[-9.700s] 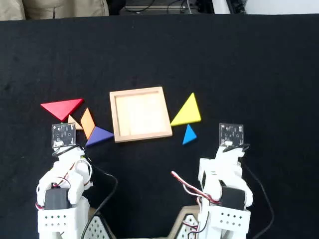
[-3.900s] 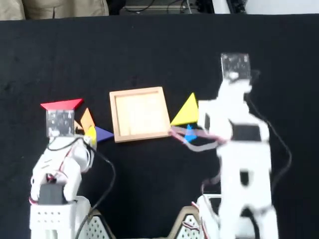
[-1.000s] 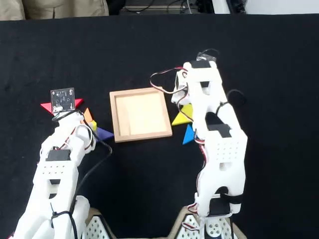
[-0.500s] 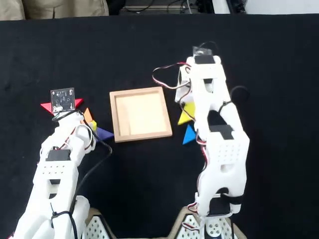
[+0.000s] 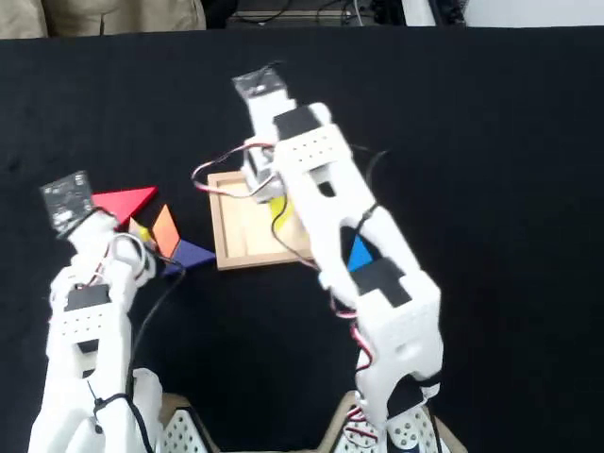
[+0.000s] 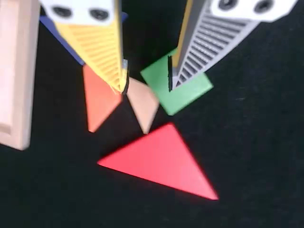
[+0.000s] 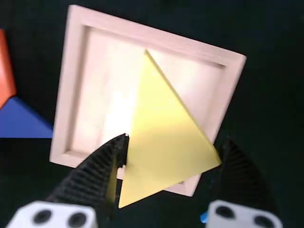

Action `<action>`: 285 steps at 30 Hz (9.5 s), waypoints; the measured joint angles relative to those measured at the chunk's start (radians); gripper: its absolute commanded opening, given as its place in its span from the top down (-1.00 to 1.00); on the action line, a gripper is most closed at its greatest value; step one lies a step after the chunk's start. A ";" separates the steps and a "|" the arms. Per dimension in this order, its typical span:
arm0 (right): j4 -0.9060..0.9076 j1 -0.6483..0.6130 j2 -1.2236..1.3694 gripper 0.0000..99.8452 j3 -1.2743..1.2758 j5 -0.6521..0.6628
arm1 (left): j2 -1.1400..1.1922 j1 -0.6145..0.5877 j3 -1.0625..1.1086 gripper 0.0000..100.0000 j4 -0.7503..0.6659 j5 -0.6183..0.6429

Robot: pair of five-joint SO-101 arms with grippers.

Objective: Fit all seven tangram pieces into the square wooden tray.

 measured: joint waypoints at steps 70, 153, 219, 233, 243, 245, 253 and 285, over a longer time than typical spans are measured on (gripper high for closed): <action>0.064 0.084 0.368 0.98 -0.368 0.107 | 0.000 -0.005 0.000 0.68 -0.054 0.011; 0.299 0.207 0.519 0.98 -0.772 0.074 | 0.009 -0.005 0.000 0.68 -0.101 0.011; -0.761 0.571 -0.428 0.56 1.016 0.034 | 1.459 -0.043 -1.999 0.41 1.045 -1.556; -0.792 0.571 -0.428 0.56 1.016 0.087 | 1.789 -0.043 -2.380 0.41 1.223 -1.633; -0.792 0.571 -0.428 0.56 1.016 0.092 | 1.913 -0.081 -2.559 0.41 1.234 -1.639; -0.792 0.571 -0.428 0.56 1.016 0.092 | 1.938 -0.094 -2.601 0.41 1.234 -1.646; -0.792 0.571 -0.428 0.56 1.016 0.092 | 2.030 -0.097 -2.760 0.42 1.235 -1.649; -0.792 0.571 -0.428 0.56 1.016 0.098 | 2.231 -0.115 -2.928 0.42 0.683 -1.083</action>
